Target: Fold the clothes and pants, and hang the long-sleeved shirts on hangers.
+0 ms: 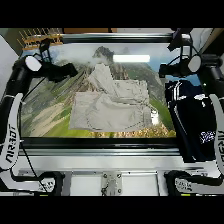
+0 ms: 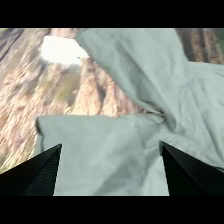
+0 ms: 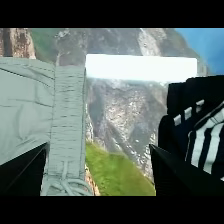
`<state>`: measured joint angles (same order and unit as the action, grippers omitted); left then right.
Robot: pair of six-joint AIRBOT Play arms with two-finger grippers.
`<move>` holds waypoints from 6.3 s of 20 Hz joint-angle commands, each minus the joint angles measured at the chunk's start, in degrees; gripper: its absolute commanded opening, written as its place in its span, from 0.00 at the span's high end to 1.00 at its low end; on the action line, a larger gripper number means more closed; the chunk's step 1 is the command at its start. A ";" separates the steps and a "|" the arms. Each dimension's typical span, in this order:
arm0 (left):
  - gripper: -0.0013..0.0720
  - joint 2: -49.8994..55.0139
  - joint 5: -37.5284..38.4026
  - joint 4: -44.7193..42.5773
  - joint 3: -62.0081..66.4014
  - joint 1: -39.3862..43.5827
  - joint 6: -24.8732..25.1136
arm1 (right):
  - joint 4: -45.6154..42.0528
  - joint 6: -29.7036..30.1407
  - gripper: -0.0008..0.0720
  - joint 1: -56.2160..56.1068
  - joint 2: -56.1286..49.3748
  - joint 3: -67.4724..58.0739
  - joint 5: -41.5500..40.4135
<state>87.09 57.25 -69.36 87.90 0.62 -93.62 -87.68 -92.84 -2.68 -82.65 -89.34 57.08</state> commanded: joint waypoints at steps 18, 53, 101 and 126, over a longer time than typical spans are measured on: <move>0.08 -10.51 -1.84 21.49 -50.82 -16.24 7.82 | 10.82 1.53 0.07 -1.46 20.06 19.65 2.34; 0.96 -10.01 -2.56 20.87 -44.11 -9.77 11.39 | 45.86 16.61 0.62 0.70 5.62 52.96 -21.75; 0.96 1.73 15.72 7.30 16.52 -3.63 2.80 | 14.16 1.42 0.96 -3.54 2.69 5.97 16.87; 0.96 -23.04 -14.25 3.43 -55.41 -3.34 3.82 | 14.45 3.06 0.96 -5.05 9.22 45.24 -8.20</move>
<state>64.12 44.38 -65.84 32.95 -2.72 -89.76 -73.49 -89.76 -7.66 -73.06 -44.25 49.50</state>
